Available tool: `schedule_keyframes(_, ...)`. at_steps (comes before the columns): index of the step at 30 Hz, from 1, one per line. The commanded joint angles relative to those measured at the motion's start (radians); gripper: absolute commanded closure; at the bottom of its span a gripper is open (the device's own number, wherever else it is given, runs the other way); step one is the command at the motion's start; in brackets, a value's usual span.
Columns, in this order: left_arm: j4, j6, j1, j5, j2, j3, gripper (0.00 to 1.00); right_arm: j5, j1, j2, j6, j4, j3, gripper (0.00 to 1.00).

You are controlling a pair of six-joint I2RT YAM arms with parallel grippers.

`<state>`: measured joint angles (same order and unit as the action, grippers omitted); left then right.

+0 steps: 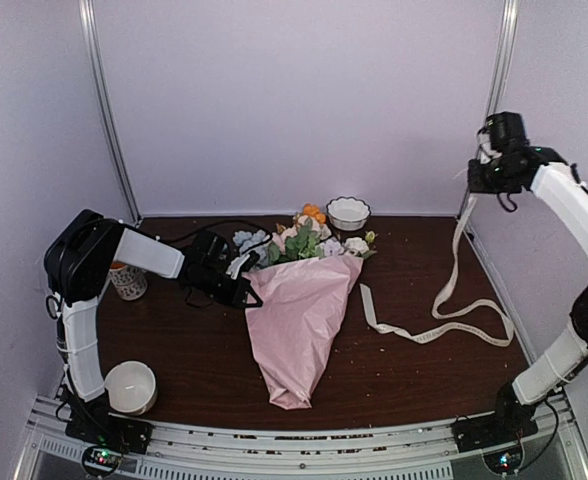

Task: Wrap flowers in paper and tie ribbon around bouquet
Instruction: Place the ribbon at the center of the board.

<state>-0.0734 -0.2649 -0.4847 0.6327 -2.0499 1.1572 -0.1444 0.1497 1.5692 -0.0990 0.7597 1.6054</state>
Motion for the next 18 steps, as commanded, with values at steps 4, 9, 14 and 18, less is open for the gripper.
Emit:
schedule_keyframes(4, -0.030, 0.018, -0.004, -0.022, -0.030, 0.010, 1.00, -0.098, -0.026, -0.329, 0.076, -0.141, 0.118, 1.00)
schedule_keyframes(9, -0.031, 0.018, -0.003, -0.020, -0.032, 0.012, 1.00, 0.100, 0.249, -0.379, 0.220, -0.163, -0.097, 1.00)
schedule_keyframes(14, -0.040, 0.020, -0.004, -0.024, -0.035, 0.018, 1.00, 0.334, 0.632, -0.279, 0.207, -0.151, -0.282, 1.00)
schedule_keyframes(18, -0.043, 0.022, -0.004, -0.025, -0.035, 0.019, 1.00, 0.275, 0.892, -0.116, 0.141, -0.146, -0.334, 1.00)
